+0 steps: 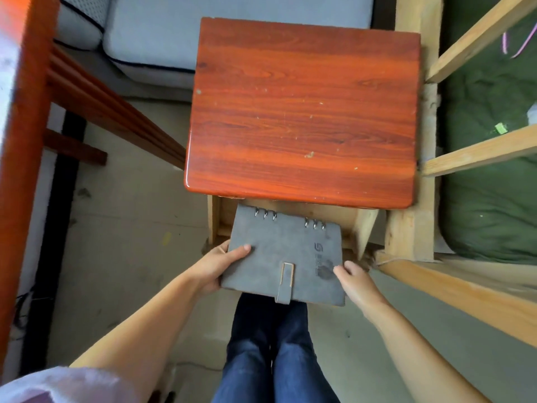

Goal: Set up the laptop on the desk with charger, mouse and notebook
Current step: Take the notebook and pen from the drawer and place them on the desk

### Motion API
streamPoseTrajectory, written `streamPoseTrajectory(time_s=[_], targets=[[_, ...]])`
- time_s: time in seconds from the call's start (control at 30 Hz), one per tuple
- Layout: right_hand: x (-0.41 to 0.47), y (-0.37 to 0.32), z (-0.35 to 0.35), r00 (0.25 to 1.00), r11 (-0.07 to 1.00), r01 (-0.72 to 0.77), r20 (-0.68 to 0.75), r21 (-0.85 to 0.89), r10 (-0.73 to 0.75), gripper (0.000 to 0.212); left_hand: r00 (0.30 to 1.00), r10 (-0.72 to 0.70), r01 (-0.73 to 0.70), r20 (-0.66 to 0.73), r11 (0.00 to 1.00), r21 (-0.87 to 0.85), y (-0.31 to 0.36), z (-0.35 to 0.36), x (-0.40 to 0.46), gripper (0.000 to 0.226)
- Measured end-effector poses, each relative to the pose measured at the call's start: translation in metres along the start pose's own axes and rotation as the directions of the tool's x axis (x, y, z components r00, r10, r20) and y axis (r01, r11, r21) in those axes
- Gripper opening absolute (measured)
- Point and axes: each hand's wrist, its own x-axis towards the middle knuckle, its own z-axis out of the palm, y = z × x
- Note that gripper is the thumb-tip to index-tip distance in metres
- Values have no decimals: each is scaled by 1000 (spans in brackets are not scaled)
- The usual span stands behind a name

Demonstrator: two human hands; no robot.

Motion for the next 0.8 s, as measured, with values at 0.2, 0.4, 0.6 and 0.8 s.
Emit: streamPoseTrajectory(time_s=[0.2, 0.4, 0.6, 0.8], targets=[[-2, 23, 3, 946, 968, -173, 243, -181, 214, 24, 970, -16, -30, 243, 982, 184, -22, -13, -37, 22], [42, -27, -15, 993, 932, 41, -89, -361, -78, 28, 984, 107, -173, 139, 464, 869, -25, -3, -17, 20], [86, -67, 31, 911, 654, 410, 245, -636, -333, 44, 973, 80, -220, 215, 72, 973, -44, 14, 21, 46], [121, -64, 57, 912, 465, 385, 253, -797, -322, 38, 978, 90, -193, 188, 51, 980, -58, 25, 42, 47]])
